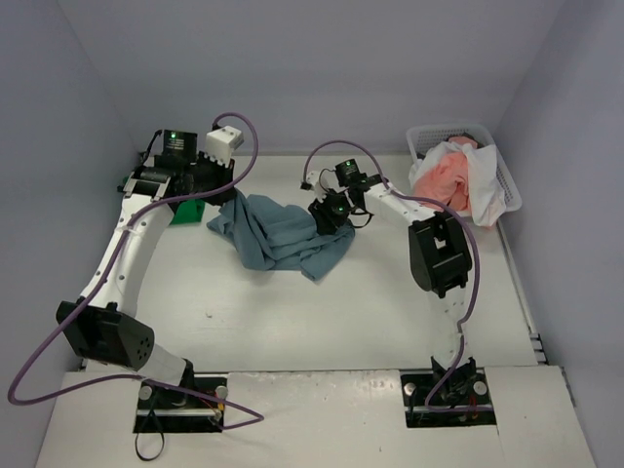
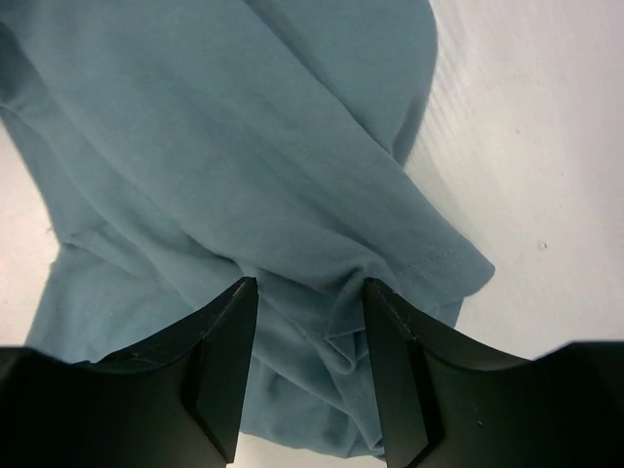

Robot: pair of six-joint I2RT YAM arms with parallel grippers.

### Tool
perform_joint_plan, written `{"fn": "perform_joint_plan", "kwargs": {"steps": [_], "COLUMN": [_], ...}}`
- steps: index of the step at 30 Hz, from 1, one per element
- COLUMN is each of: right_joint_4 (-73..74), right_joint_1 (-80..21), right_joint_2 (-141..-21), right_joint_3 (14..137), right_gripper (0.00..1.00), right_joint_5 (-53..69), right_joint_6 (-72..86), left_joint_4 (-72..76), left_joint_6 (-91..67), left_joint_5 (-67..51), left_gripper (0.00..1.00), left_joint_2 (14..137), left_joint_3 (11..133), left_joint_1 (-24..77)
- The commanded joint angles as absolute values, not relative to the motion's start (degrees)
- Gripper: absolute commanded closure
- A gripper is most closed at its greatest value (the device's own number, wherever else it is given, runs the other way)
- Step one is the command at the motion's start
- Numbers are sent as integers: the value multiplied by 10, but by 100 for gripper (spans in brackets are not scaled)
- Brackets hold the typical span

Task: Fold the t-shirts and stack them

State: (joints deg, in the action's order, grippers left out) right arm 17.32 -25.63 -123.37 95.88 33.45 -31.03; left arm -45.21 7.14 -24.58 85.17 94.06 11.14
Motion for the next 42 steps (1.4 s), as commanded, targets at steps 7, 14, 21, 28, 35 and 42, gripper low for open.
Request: {"fn": "perform_joint_plan", "kwargs": {"steps": [7, 14, 21, 28, 35, 42], "right_joint_4": [133, 131, 128, 115, 123, 154], "right_joint_1": [-258, -259, -258, -220, -175, -156], "right_joint_2": [-1225, -1228, -1205, -1127, -1030, -955], "right_joint_3": [978, 976, 967, 975, 966, 935], "right_gripper": [55, 82, 100, 100, 100, 100], "right_joint_5": [236, 250, 241, 222, 236, 242], "right_joint_6": [-272, -267, -272, -247, -229, -236], "left_joint_4": [-426, -427, -431, -429, -440, -453], "left_joint_6": [77, 80, 88, 101, 97, 96], "left_joint_5": [-267, -269, -258, -248, -249, -255], "left_gripper": [100, 100, 100, 100, 100, 100], "left_joint_2": [827, 826, 831, 825, 813, 797], "left_joint_3": [947, 948, 954, 947, 961, 967], "left_joint_1": [107, 106, 99, 86, 85, 85]}}
